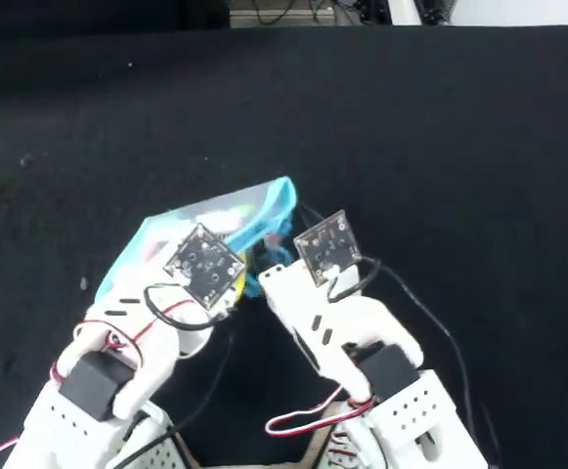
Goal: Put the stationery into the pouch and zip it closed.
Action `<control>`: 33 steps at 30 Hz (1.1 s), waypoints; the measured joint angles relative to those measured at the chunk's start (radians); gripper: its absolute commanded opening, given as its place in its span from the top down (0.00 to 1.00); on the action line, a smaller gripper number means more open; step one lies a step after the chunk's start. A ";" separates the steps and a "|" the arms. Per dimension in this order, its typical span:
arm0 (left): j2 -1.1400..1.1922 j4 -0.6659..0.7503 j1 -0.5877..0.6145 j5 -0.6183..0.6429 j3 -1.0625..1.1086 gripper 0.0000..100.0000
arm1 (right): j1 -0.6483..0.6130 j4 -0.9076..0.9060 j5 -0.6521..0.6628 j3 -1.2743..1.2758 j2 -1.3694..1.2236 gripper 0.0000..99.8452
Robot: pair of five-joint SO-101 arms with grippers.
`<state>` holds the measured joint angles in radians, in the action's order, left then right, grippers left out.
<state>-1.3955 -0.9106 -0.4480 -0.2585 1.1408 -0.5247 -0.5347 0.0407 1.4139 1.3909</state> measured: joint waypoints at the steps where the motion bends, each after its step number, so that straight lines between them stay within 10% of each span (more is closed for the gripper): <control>1: 0.005 0.000 -0.003 0.000 0.000 0.97 | -0.002 0.000 0.000 0.000 0.000 0.75; 33: 0.012 -0.032 0.000 -0.002 -0.018 0.97 | 0.094 0.325 0.005 0.137 -0.002 0.75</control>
<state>-1.3832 -0.9429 -0.4480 -0.2601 1.1224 -0.4312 -0.2094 0.0453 1.5505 1.3894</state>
